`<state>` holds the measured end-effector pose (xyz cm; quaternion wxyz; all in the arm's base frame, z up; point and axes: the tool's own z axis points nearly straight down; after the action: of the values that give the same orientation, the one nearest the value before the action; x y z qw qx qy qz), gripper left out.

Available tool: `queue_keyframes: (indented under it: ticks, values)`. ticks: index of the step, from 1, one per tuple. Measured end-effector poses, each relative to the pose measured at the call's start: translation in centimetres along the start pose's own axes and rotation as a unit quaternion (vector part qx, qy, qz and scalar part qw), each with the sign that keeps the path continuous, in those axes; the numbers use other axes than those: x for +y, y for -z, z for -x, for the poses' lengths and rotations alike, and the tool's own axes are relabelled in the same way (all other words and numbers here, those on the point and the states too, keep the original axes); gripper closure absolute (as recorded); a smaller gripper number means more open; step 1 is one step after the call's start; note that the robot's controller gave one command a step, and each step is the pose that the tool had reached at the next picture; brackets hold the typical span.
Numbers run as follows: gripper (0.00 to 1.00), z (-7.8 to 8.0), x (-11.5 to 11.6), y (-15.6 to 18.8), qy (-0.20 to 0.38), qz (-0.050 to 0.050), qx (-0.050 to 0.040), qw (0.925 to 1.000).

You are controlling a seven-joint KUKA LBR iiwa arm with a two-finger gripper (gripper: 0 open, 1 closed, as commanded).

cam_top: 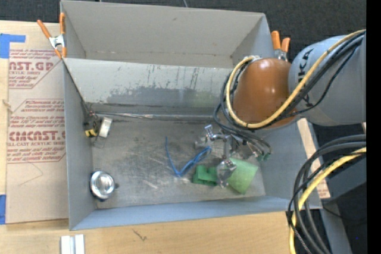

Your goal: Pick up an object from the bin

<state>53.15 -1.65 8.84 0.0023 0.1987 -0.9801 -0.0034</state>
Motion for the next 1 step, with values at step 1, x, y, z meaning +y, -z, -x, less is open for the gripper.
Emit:
queue_keyframes:
  ticks: [1]
  values:
    - [1.00, 0.18, -0.50, 0.20, 0.000, -0.006, -0.0065, 1.0000]
